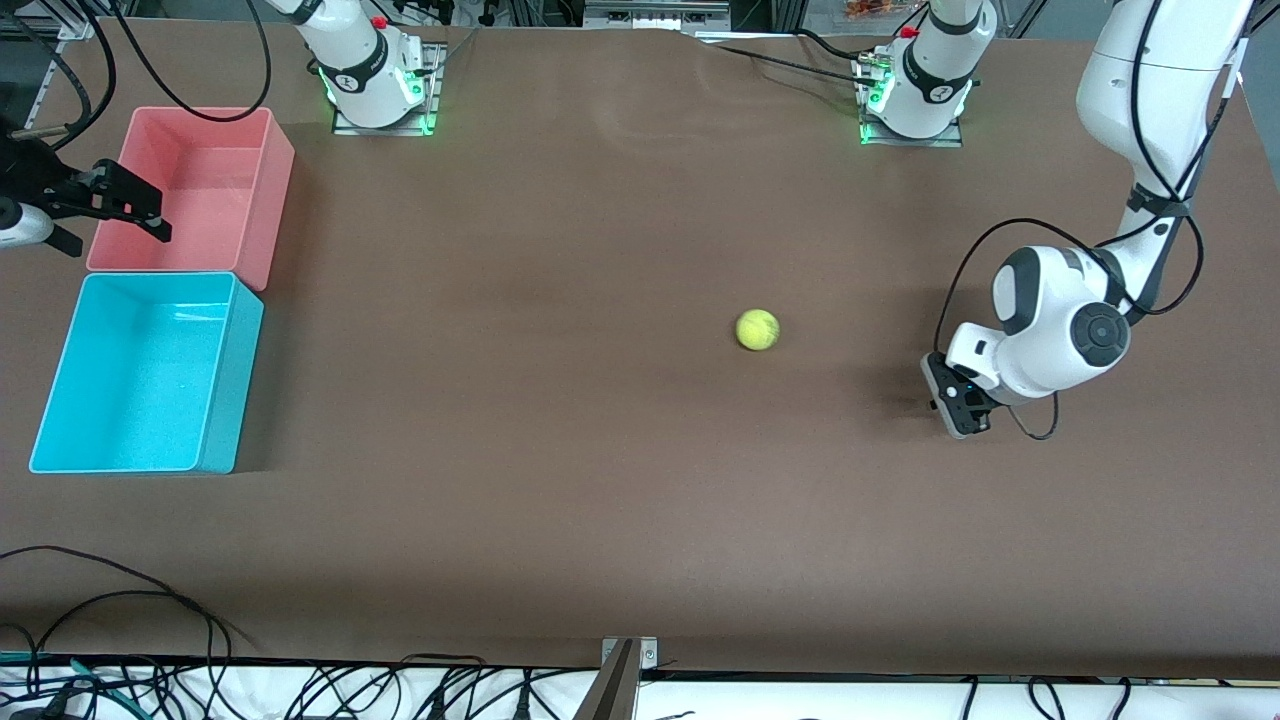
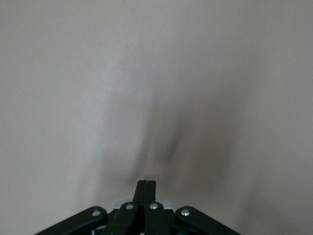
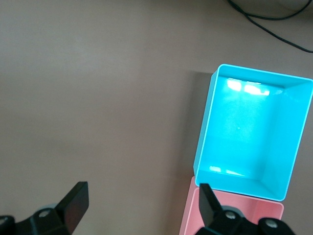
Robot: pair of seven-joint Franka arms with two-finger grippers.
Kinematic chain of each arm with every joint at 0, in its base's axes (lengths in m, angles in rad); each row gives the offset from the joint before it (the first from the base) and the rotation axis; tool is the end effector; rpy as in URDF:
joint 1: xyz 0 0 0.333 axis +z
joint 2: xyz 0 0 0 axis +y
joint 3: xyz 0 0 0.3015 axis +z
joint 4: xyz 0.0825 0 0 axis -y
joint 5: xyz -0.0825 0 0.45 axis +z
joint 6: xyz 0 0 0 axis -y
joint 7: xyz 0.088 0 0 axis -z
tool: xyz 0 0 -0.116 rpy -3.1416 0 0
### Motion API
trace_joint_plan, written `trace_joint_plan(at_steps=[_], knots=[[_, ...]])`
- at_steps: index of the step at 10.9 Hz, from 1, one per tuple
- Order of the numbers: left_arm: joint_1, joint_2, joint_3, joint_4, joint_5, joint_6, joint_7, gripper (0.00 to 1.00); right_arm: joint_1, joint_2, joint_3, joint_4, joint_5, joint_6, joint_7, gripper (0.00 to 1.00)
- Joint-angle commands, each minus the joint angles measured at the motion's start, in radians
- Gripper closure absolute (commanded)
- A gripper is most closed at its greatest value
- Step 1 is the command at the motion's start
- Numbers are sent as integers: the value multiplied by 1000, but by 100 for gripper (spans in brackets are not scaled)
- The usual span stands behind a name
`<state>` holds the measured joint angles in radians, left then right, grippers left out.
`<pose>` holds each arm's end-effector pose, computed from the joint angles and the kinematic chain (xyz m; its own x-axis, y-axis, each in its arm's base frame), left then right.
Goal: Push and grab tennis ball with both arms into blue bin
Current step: 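Push the tennis ball with the left gripper toward the bins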
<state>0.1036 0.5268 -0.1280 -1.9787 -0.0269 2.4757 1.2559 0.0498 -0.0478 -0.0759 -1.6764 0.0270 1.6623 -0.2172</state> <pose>0.6417 -0.0182 0.1233 0.3233 -0.9439 0.0677 -0.9459 -0.3203 0.0512 0.6138 -0.0140 0.5815 0.9815 0.1874 0.0393 0.1884 -0.9818 -0.0226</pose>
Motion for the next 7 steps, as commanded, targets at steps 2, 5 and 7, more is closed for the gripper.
trace_joint_plan(at_steps=[2, 5, 7], knots=[[-1, -22, 34, 3, 19, -24, 68, 100, 12, 6, 8, 23, -7, -53, -5, 0], [-1, -166, 63, -40, 21, -141, 73, 3, 28, 60, 33, 9, -12, -108, 8, 0], [-1, -227, 70, -75, 19, -155, 70, 0, 28, 123, 35, -21, -4, -133, 48, 0]])
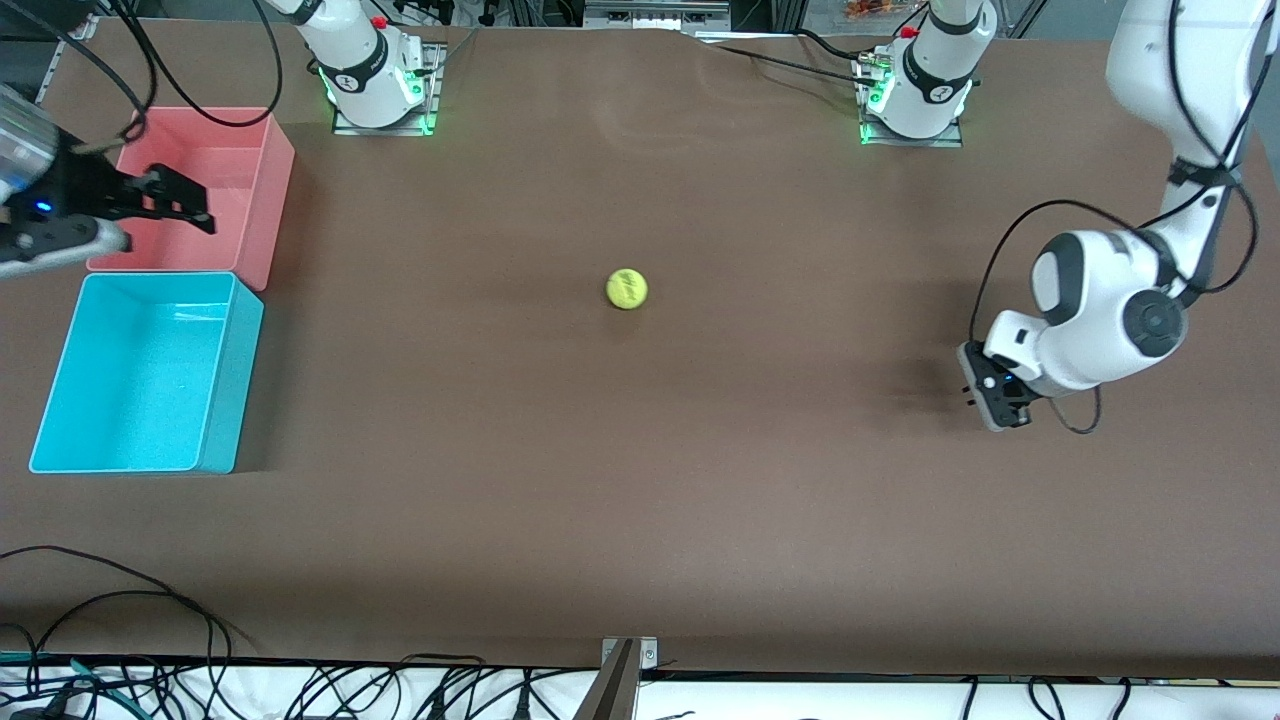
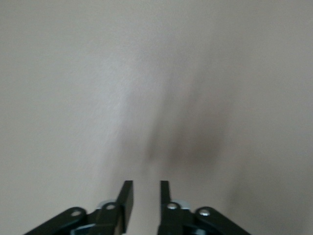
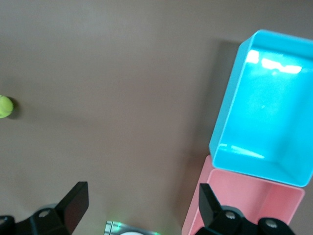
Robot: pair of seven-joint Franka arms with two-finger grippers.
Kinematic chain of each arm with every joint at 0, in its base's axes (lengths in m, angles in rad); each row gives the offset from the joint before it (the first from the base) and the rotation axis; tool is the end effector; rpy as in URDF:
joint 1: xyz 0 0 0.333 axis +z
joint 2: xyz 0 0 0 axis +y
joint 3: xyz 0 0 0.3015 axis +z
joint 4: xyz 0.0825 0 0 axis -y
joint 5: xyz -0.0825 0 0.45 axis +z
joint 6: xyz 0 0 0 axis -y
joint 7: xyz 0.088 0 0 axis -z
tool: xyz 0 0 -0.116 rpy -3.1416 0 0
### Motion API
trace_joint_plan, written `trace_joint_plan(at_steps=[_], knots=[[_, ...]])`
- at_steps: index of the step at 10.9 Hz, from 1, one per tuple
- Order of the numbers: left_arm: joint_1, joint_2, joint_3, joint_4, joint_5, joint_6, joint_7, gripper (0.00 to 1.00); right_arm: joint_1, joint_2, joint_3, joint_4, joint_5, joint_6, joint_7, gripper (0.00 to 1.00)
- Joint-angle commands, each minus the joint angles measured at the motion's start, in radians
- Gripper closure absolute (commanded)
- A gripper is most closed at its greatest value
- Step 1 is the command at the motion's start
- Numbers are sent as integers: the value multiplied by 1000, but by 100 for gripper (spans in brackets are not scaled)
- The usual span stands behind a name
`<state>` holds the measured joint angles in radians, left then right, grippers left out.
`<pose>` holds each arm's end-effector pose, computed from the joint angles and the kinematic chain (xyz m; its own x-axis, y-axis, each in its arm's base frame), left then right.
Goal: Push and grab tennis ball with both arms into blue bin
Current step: 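Reach the right gripper to the rolling ball while the left gripper withdraws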
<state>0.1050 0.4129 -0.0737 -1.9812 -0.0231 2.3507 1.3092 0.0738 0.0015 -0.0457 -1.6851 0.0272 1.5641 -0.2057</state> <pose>0.6457 0.0193 0.1831 0.3105 -0.9500 0.0326 -0.9497 -0.3086 0.0532 0.6123 0.0204 0.5385 0.9661 0.2316 -0.1141 0.2271 -0.9725 -0.0513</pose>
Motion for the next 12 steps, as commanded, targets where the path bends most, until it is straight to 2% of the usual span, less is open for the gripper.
trace_joint_plan(at_steps=[1, 4, 7, 9, 12], knots=[[-2, -141, 34, -92, 15, -30, 7, 0, 32, 101, 6, -43, -7, -29, 66, 0], [10, -276, 52, -174, 17, -17, -7, 0, 92, 78, 10, -218, -13, 83, 147, 0], [19, -313, 54, -176, 15, -17, -7, 0, 104, 69, 84, -359, -15, 163, 256, 0], [21, -347, 54, -172, 14, -17, -10, 0, 106, 25, 134, -521, -15, 296, 322, 0], [27, -434, 52, -179, 14, -28, -40, 0, 106, 9, 200, -689, -13, 451, 394, 0]])
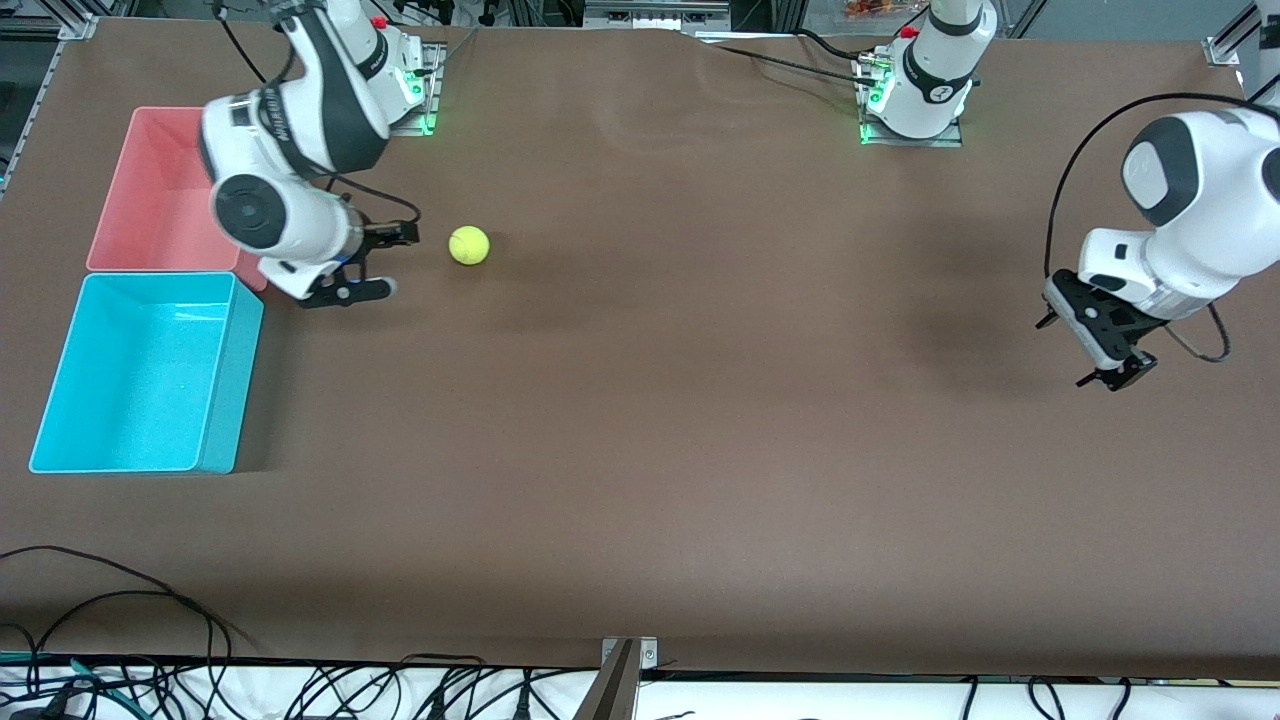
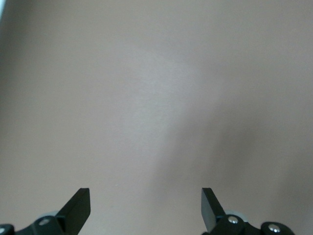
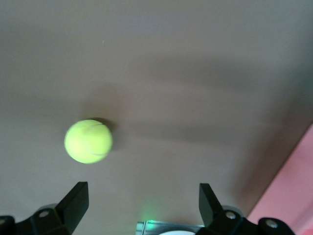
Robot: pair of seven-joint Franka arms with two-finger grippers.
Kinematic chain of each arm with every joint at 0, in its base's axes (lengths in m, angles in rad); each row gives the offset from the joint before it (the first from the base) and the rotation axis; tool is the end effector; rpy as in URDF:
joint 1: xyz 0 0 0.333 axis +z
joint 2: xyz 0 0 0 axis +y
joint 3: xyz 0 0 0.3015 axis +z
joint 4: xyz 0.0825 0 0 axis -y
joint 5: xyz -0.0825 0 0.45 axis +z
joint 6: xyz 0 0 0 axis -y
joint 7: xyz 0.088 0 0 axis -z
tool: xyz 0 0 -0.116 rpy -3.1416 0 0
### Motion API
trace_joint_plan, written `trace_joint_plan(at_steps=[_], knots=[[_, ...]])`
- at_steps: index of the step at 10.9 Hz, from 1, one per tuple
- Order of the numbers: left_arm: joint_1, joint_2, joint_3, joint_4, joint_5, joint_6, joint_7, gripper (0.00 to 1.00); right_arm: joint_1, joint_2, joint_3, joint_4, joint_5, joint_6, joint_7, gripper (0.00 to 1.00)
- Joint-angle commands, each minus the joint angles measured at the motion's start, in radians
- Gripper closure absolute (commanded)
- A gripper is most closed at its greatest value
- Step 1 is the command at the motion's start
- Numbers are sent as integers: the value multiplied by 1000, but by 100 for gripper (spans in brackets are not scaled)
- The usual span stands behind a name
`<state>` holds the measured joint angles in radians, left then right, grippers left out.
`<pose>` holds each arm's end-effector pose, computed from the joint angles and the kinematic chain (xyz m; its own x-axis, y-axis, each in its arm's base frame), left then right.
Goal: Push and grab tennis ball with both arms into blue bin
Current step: 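Reach the right gripper to the rolling ball while the left gripper withdraws, then close the right gripper on the tennis ball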
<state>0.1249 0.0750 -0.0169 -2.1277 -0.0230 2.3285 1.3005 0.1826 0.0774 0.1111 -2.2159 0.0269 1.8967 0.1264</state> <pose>0.6150 0.0661 0.3242 0.3798 -0.9236 0.0526 -0.9163 -0.3834 -0.1155 0.5104 0.1572 0.2508 0.9118 0.1383 -0.3865 0.1583 -0.9872 0.0201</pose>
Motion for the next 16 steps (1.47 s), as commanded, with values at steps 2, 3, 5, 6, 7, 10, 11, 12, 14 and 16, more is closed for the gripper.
trace_joint_plan(at_steps=[2, 3, 5, 6, 7, 10, 11, 12, 14, 16], knots=[[7, -132, -5, -35, 12, -41, -64, 0, -3, -85, 91, -270, -13, 233, 120, 0], [7, -153, -5, -38, 12, -50, -85, 0, -3, -91, 102, -328, -13, 305, 143, 0], [5, -210, -8, -46, 12, -107, -163, 0, -3, -93, 139, -385, -15, 346, 199, 0], [4, -225, -18, -38, 12, -150, -219, 0, -2, -94, 166, -392, -28, 347, 222, 0], [4, -230, -38, -34, 12, -173, -275, 0, -2, -94, 177, -399, -135, 341, 278, 0], [5, -244, -55, -38, 15, -192, -346, 0, 8, -61, 188, -429, -261, 389, 441, 0], [5, -262, -55, -37, 15, -207, -346, 0, 8, -56, 190, -432, -262, 393, 447, 0], [7, -280, -54, -34, 15, -231, -346, 0, 9, -41, 190, -439, -263, 412, 482, 0], [7, -282, -45, 12, 15, -291, -348, 0, 32, -28, 200, -462, -271, 458, 521, 0], [5, -273, -20, 57, 17, -334, -374, 0, 34, -19, 200, -462, -283, 482, 521, 0]])
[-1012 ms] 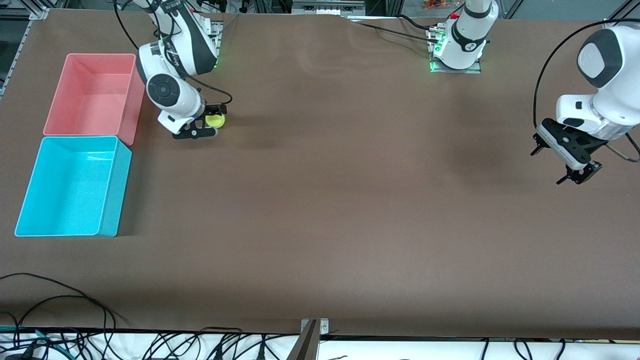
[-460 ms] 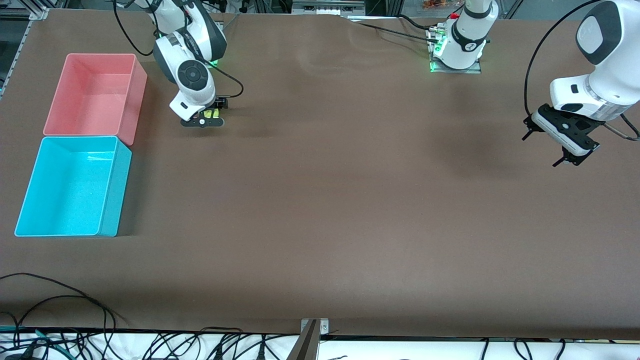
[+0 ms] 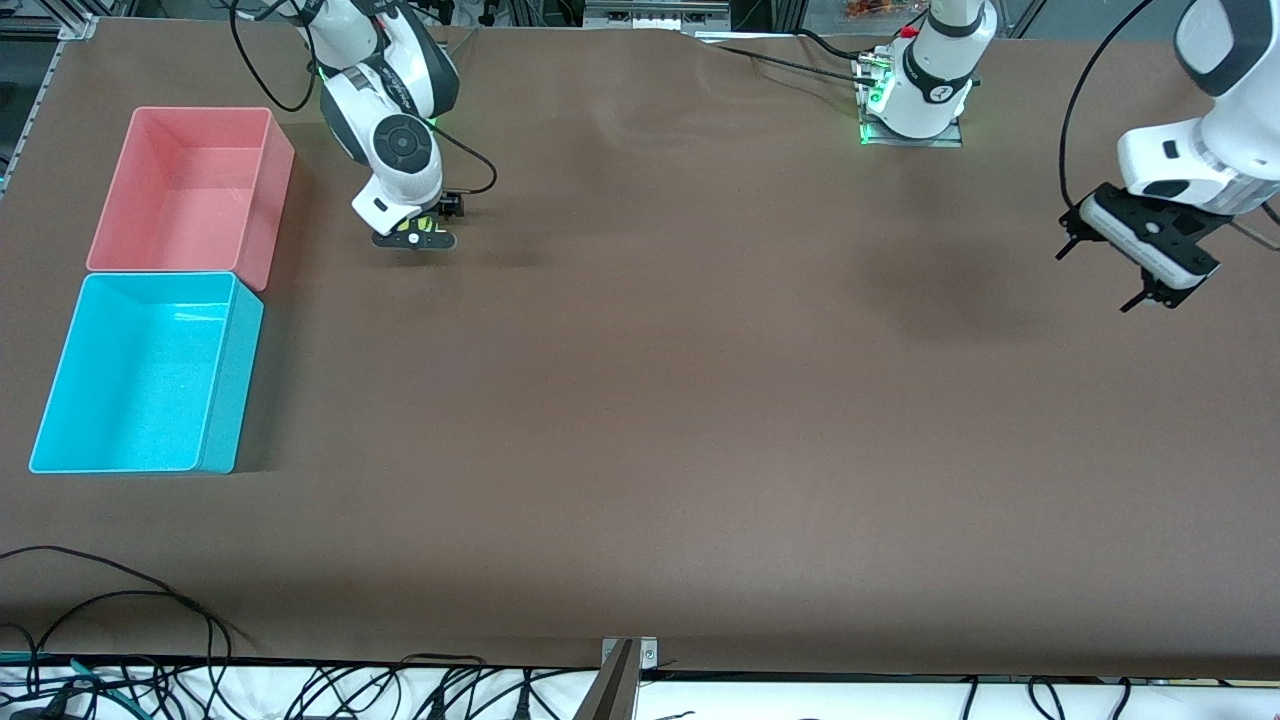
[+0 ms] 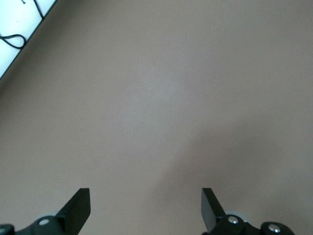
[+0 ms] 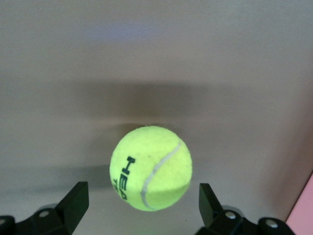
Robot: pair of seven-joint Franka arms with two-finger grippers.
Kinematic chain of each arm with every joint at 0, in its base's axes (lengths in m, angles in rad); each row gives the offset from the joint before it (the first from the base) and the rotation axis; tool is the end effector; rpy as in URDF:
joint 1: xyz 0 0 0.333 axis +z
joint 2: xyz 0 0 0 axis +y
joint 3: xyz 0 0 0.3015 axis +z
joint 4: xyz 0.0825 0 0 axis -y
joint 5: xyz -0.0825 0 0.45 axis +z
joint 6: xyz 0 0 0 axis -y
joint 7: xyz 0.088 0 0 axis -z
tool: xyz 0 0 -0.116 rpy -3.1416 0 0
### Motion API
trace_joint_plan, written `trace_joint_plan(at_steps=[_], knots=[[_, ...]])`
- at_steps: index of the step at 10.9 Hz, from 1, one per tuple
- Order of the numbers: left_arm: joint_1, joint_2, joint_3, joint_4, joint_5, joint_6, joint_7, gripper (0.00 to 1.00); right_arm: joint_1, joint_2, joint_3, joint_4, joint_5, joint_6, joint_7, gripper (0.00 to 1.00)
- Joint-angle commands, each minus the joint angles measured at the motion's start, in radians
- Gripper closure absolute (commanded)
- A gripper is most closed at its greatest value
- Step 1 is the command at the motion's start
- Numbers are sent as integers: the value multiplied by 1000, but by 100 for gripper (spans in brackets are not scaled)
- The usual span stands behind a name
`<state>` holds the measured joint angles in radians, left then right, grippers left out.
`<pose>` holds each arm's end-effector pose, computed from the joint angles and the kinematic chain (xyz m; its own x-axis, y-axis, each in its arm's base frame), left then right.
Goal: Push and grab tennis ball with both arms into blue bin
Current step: 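Close the right gripper on the tennis ball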
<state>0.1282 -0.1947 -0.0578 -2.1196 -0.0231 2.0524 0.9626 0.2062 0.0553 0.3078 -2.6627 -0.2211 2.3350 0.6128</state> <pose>0.5741 0.0382 0.4620 0.6301 -0.7723 0.0811 -0.7660 -0.6353 -0.0981 0.3478 0.1946 0.1139 0.9632 0.0466 -0.2646 0.1221 -0.9531 0.2769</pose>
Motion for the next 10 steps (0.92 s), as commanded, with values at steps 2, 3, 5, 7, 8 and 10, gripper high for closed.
trace_joint_plan(at_steps=[2, 3, 5, 7, 8, 10], knots=[[1, -6, 23, 53, 18, -73, -71, 0, 10, 9, 4, -14, -82, 55, 36, 0], [-1, -5, 21, 81, 22, -102, -102, 0, 10, 9, 4, -14, -99, 55, 36, 0], [-16, -2, 7, 176, 86, -216, -227, 0, 10, 23, 4, -16, -125, 67, 63, 0], [-19, 9, -19, 243, 89, -299, -396, 0, 10, 50, 4, -16, -225, 78, 158, 10], [-18, 11, -36, 274, 89, -342, -501, 0, 10, 63, 4, -16, -271, 86, 207, 18], [-18, 11, -49, 316, 88, -400, -614, 0, 10, 69, 5, -14, -293, 87, 246, 48]])
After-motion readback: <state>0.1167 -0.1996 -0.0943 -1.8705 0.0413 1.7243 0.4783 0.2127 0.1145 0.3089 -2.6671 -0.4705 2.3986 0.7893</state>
